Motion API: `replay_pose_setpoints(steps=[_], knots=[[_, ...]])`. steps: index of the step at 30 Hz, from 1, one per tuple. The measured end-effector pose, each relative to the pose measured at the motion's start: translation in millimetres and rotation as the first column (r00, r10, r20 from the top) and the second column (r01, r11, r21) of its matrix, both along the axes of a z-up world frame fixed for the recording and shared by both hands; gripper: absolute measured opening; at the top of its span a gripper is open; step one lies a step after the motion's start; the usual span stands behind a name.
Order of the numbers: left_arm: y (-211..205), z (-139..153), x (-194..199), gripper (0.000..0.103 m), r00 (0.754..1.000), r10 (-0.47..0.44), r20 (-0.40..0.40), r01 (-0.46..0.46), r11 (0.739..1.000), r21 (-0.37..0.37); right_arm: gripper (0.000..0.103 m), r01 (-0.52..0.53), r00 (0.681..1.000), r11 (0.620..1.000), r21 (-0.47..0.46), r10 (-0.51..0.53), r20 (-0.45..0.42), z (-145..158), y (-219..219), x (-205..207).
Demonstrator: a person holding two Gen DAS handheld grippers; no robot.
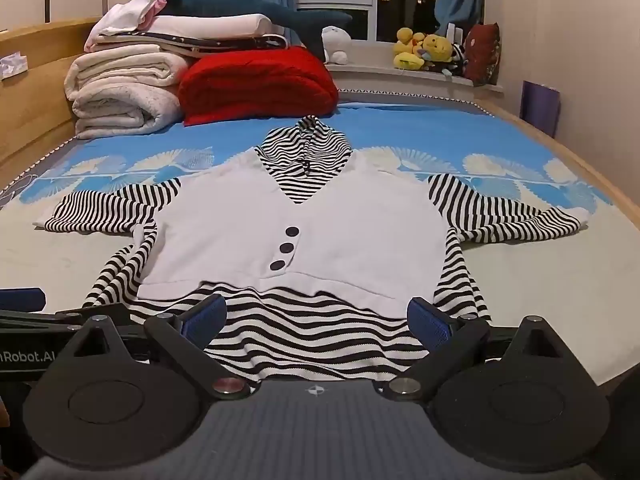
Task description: Fold small clothes
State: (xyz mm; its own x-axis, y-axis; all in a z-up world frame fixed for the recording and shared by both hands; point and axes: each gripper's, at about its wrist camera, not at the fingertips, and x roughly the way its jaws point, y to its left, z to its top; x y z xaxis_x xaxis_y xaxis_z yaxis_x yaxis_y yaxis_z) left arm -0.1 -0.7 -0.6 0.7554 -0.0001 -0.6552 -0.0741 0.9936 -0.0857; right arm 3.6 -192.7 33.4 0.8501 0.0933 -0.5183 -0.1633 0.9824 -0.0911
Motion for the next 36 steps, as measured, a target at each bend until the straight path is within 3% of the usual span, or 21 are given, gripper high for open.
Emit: replay_pose_setpoints(steps=[36], knots=[[3.2, -3.2, 0.3, 0.102, 1.000, 0.003, -0.008, -0.003, 1.000, -0.015, 0.097, 0.009, 1.000, 1.000, -0.023, -0.009, -0.005, -6.6, 4.5, 7.3]])
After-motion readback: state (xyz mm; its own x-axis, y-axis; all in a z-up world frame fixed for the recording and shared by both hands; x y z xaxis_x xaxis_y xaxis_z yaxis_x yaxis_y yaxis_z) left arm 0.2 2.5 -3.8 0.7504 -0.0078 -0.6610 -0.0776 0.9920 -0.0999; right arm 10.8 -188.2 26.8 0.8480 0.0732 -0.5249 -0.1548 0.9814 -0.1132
